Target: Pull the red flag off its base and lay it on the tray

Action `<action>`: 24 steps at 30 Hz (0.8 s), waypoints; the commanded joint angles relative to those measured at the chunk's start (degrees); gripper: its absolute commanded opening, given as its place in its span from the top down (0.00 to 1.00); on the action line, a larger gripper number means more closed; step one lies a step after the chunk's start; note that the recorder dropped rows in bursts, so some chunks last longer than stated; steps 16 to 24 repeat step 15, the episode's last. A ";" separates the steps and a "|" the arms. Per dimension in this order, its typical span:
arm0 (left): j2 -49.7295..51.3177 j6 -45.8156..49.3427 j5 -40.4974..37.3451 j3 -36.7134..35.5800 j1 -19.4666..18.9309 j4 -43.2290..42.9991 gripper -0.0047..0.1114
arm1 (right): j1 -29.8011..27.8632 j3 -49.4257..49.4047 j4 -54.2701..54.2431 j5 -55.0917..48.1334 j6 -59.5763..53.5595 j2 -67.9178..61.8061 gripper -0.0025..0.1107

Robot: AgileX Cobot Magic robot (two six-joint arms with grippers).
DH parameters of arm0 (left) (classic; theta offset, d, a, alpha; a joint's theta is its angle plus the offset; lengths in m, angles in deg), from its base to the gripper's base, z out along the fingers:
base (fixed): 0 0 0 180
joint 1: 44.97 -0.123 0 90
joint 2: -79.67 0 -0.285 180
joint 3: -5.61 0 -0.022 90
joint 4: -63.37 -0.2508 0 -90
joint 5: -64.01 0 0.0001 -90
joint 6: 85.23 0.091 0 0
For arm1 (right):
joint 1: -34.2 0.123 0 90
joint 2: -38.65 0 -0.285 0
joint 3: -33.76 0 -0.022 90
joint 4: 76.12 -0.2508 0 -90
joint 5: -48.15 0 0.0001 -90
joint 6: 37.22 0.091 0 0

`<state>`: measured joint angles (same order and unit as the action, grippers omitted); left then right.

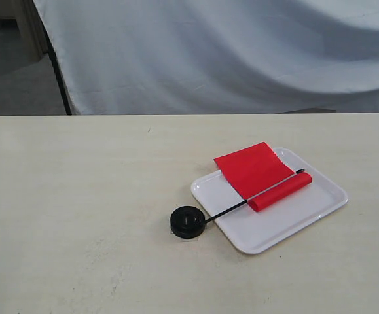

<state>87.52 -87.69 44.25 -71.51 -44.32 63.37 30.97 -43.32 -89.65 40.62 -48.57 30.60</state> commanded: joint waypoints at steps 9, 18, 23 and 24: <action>-0.06 0.08 0.17 -0.09 0.35 0.00 0.96 | 0.21 -0.14 0.56 -0.13 0.43 0.26 0.98; -0.06 0.08 0.17 -0.09 0.35 0.00 0.96 | 0.21 -0.14 0.56 -0.13 0.43 0.26 0.98; -0.06 0.08 0.17 -0.09 0.35 0.00 0.96 | 0.21 -0.14 0.56 -0.13 0.43 0.26 0.98; -0.06 0.08 0.17 -0.09 0.35 0.00 0.96 | 0.21 -0.14 0.56 -0.13 0.43 0.26 0.98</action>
